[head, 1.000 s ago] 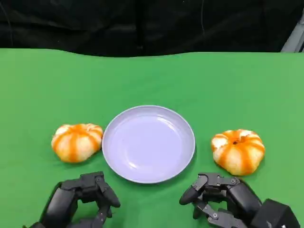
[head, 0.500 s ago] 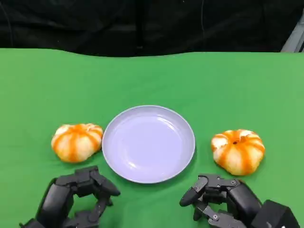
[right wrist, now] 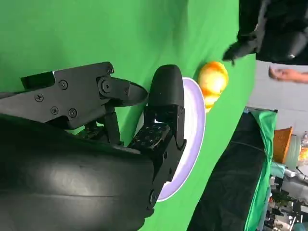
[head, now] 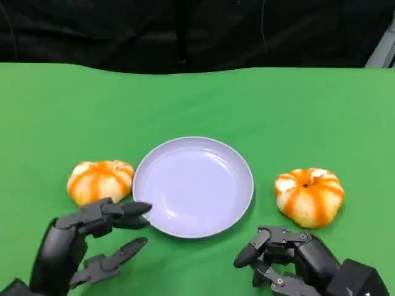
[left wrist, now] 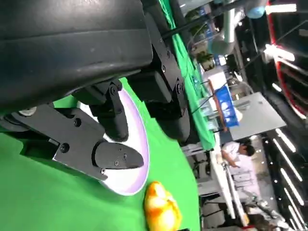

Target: Grasp the bread from the table and place it into the plate.

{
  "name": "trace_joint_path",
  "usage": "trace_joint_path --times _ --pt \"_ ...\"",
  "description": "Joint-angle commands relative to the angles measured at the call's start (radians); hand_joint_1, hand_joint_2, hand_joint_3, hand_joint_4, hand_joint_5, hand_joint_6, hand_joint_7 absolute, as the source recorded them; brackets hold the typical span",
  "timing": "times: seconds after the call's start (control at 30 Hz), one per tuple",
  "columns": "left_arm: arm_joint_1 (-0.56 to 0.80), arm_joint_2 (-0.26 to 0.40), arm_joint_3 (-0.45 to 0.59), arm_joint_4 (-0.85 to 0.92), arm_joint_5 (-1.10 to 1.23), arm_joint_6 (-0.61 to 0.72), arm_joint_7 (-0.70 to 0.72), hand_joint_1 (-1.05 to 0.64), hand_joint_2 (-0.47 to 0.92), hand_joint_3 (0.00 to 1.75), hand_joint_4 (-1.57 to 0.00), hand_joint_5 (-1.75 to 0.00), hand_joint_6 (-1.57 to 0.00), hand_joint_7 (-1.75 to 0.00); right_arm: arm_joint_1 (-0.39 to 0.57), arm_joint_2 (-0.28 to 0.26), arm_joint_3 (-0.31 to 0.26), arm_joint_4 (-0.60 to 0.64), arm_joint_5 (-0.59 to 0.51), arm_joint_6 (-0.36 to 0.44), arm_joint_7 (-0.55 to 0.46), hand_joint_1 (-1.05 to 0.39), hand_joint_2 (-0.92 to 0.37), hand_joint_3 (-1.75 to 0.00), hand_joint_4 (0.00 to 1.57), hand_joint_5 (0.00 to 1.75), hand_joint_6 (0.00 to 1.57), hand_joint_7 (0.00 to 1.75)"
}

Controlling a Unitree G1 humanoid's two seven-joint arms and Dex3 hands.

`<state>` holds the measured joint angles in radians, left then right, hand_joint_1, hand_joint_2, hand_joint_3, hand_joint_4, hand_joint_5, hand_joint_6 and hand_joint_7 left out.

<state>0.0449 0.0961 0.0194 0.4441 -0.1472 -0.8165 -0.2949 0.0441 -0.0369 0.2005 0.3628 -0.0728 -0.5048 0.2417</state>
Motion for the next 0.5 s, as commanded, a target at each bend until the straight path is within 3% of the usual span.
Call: trace_joint_path --times 0.03,0.27,0.43,0.5 --pt "-0.016 0.028 0.031 0.010 -0.039 -0.053 -0.038 -0.27 0.92 0.10 -0.75 -0.21 -0.69 -0.01 -0.011 -0.009 -0.014 0.015 0.008 -0.019 -0.004 -0.07 -0.92 -0.49 0.66 1.59 0.81 1.03" --pt "-0.051 0.079 0.072 0.055 0.036 -0.120 -0.020 -0.53 0.92 0.17 -0.54 -0.01 -0.45 0.00 -0.018 -0.006 -0.014 0.028 0.003 -0.032 -0.010 -0.07 -0.92 -0.48 0.66 1.59 0.81 1.03" --pt "-0.095 0.104 0.096 0.101 0.072 -0.137 0.001 -0.57 0.92 0.19 -0.43 0.00 -0.40 0.00 -0.019 -0.006 -0.013 0.029 0.004 -0.030 -0.009 -0.07 -0.92 -0.49 0.66 1.60 0.80 1.04" --pt "-0.112 0.128 0.120 0.107 0.187 -0.134 0.082 -0.61 0.92 0.19 -0.43 -0.01 -0.40 0.00 -0.018 -0.005 -0.012 0.027 -0.001 -0.031 -0.012 -0.07 -0.92 -0.49 0.66 1.60 0.80 1.04"
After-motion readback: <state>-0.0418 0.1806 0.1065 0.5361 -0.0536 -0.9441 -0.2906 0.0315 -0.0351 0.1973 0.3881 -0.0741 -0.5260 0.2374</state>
